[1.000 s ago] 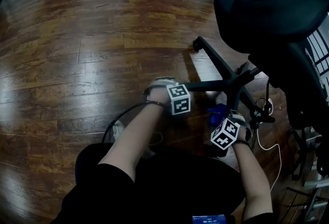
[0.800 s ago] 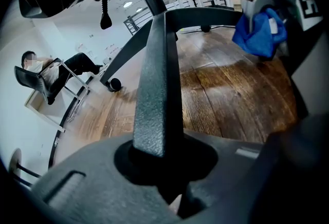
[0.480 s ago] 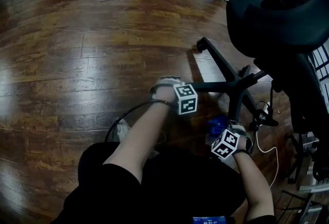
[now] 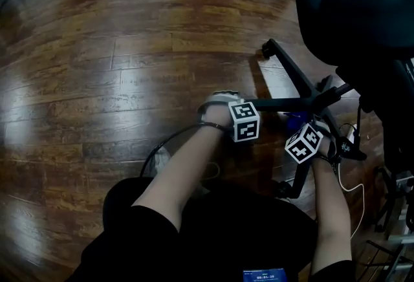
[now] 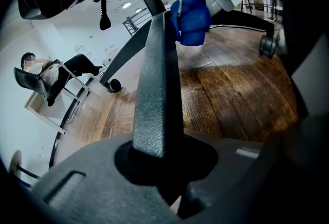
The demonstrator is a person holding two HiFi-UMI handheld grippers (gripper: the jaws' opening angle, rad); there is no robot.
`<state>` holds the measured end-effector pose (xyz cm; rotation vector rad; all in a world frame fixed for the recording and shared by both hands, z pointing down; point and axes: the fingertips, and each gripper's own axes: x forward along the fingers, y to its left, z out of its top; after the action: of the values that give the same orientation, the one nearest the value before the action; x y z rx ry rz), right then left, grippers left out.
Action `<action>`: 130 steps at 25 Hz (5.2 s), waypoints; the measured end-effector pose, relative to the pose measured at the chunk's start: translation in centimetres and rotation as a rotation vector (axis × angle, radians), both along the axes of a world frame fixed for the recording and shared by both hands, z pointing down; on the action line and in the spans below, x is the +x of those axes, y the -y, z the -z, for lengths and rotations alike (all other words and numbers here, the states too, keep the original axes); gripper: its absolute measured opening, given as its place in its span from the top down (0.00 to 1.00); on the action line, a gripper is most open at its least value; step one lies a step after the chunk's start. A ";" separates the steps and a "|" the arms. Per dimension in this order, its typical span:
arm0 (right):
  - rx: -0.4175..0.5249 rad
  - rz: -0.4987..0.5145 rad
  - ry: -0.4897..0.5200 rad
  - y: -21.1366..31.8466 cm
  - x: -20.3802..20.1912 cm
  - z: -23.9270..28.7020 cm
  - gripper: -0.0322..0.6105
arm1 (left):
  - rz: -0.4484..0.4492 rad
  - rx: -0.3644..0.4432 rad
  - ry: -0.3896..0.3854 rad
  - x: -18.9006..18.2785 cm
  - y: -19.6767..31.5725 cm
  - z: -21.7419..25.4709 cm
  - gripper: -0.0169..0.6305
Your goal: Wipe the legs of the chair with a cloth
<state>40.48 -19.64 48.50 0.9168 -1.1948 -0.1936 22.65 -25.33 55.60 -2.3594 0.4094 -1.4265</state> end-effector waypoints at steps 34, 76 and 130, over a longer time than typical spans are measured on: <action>-0.074 -0.002 0.028 -3.3 -1.1 -1.3 0.81 | -0.005 -0.003 -0.008 -0.1 -0.3 -0.2 0.88; -0.405 0.040 0.004 -16.2 -4.4 -5.7 0.81 | 0.010 -0.006 0.001 -0.2 -0.1 -0.5 0.88; -0.131 0.254 0.586 -14.5 -16.7 1.6 0.83 | -0.428 -0.081 0.129 -4.7 -17.3 4.5 0.97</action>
<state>23.82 -5.10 46.94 0.7220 -1.8467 -0.0451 17.92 -7.99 51.10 -2.2205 -0.1828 -1.3927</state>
